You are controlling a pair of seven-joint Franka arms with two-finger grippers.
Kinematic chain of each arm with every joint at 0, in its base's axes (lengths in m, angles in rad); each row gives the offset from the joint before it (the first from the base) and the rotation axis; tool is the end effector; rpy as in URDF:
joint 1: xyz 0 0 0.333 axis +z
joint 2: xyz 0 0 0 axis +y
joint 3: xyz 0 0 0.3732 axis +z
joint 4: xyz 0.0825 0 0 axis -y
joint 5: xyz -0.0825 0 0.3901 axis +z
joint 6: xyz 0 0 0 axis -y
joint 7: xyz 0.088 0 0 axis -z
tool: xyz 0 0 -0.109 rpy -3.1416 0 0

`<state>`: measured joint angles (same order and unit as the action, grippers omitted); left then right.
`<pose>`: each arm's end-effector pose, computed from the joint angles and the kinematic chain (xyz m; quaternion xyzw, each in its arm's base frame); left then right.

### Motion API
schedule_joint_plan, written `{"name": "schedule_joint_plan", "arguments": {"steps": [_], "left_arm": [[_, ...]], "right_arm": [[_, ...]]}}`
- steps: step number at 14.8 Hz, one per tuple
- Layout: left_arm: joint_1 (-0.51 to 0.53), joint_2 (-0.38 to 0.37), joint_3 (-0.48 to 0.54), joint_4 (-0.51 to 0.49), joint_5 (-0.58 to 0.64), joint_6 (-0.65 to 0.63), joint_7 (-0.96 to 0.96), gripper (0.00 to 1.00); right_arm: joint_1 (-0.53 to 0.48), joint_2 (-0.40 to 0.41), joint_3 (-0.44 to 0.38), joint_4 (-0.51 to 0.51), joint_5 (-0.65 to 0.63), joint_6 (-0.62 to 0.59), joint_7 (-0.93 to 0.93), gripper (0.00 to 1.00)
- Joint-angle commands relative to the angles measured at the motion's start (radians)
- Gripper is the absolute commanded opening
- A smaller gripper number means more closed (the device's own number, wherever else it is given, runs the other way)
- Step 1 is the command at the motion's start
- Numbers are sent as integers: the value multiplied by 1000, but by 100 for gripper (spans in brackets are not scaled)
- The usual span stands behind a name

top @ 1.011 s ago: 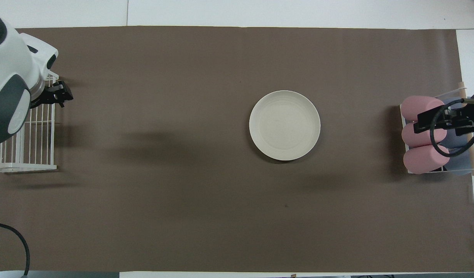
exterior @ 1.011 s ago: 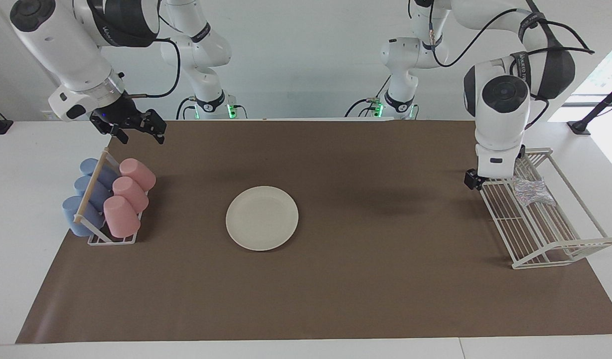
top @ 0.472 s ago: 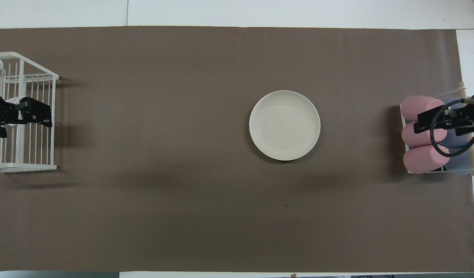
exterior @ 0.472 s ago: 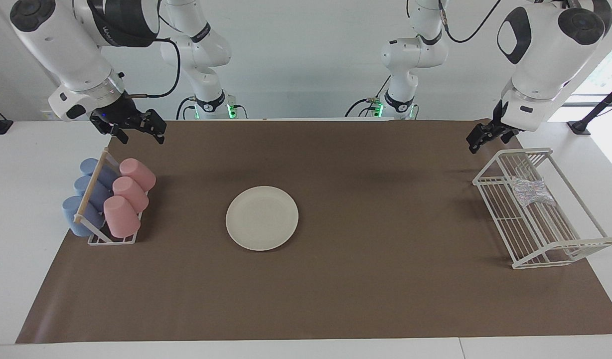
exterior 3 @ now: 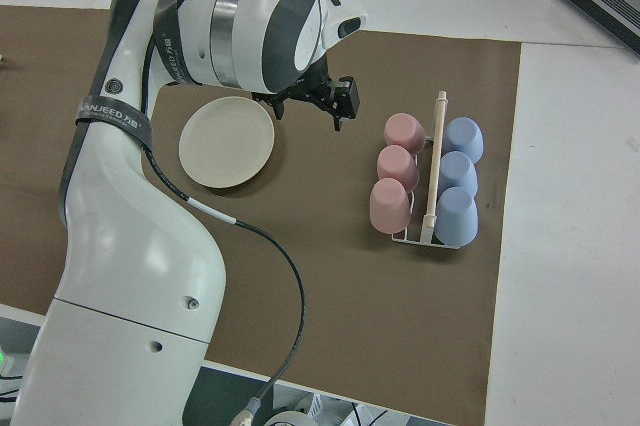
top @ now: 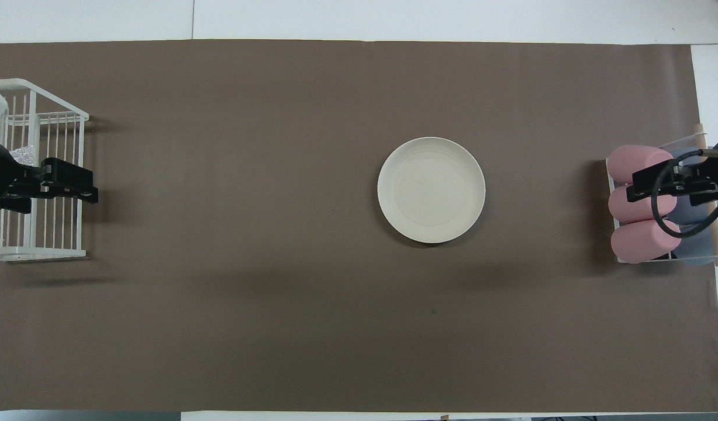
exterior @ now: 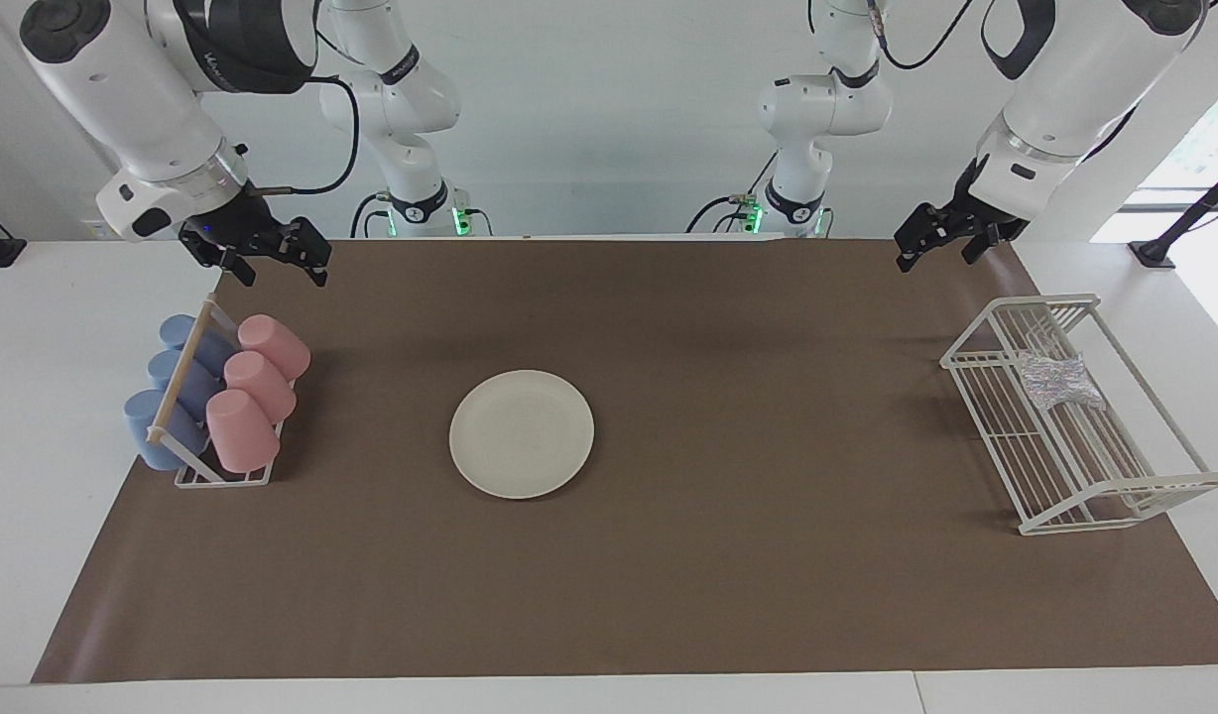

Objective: Wipe plate with sponge

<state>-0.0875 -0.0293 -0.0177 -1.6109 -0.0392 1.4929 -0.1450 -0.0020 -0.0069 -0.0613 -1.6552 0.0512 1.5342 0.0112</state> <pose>0.5370 -0.0614 0.6705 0.9986 0.0192 -0.0464 0.0137 0.5495 -0.0292 0.6406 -0.9973 0.0377 0.0563 0.0273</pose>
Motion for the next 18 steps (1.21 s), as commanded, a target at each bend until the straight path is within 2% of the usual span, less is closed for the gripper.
{"name": "schedule_joint_plan", "arguments": {"steps": [1, 18], "left_arm": [[-29, 6, 28, 13, 5, -14, 56, 100], [-35, 16, 30, 2, 38, 41, 48, 100]], "right_arm": [[0, -13, 2, -3, -11, -14, 15, 100], [-1, -13, 2, -3, -11, -14, 15, 100]]}}
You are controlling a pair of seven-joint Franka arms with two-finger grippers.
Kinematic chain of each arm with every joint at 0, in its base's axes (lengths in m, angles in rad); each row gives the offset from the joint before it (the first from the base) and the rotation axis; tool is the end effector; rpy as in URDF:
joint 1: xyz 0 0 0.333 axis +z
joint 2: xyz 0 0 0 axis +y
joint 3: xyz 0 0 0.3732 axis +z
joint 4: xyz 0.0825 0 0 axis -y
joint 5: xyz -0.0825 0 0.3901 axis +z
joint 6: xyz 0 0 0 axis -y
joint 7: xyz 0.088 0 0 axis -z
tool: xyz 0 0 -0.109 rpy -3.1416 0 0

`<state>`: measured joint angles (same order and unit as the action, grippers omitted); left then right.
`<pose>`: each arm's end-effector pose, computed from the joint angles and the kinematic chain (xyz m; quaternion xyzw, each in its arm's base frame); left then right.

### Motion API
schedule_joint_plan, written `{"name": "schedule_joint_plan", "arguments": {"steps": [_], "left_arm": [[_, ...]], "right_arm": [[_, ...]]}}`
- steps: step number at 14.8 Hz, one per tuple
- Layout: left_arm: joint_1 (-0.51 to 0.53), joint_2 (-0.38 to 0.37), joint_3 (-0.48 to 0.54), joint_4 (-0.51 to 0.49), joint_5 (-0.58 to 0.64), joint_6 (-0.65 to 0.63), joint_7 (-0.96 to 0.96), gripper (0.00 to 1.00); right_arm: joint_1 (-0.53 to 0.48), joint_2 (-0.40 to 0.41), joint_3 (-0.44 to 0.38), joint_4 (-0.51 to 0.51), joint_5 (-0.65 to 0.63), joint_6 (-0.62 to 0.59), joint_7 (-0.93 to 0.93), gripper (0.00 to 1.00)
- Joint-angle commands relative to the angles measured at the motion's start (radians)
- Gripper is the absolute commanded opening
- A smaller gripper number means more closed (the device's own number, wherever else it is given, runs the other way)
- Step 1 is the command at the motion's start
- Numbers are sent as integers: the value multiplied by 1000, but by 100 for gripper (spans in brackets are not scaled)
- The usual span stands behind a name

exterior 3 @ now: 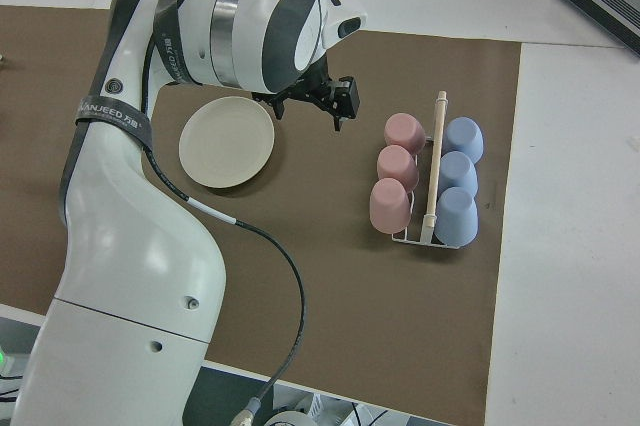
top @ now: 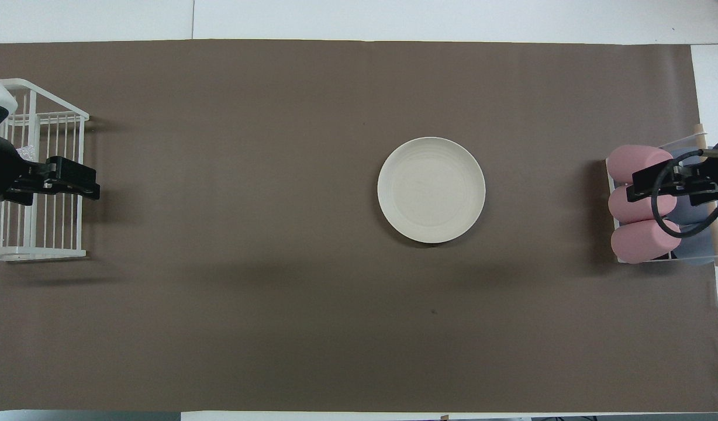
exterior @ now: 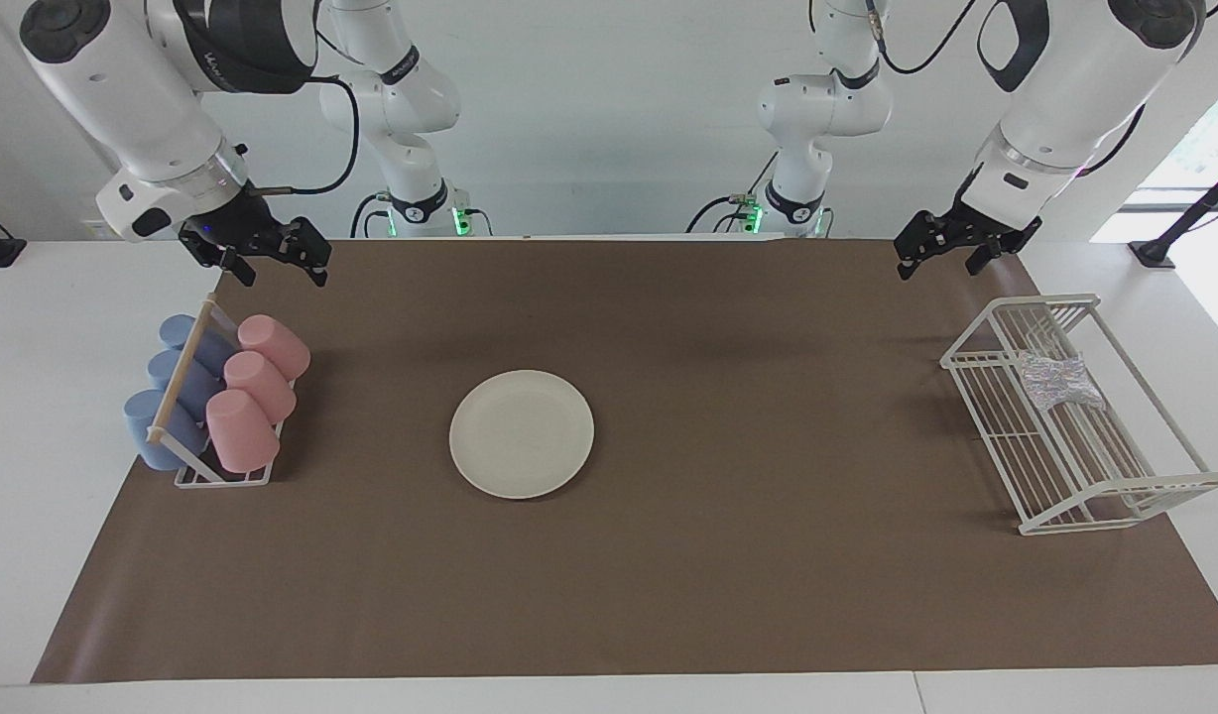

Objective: Wipe plate with sponge

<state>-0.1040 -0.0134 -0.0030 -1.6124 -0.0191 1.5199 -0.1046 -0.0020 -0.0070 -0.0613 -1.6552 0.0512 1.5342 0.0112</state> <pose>0.5455 -0.0608 0.6631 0.9992 -0.0013 -0.0403 0.0053 0.5495 -0.0292 0.6407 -0.9973 0.0377 0.0563 0.0273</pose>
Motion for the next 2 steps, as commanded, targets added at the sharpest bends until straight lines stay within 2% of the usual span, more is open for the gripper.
{"name": "schedule_joint_plan", "arguments": {"steps": [1, 2], "left_arm": [[-19, 0, 15, 3, 18, 14, 6, 100], [-17, 0, 15, 2, 16, 14, 6, 100]], "right_arm": [[-1, -13, 3, -3, -11, -14, 15, 100], [-1, -13, 2, -3, -11, -14, 15, 100]]}}
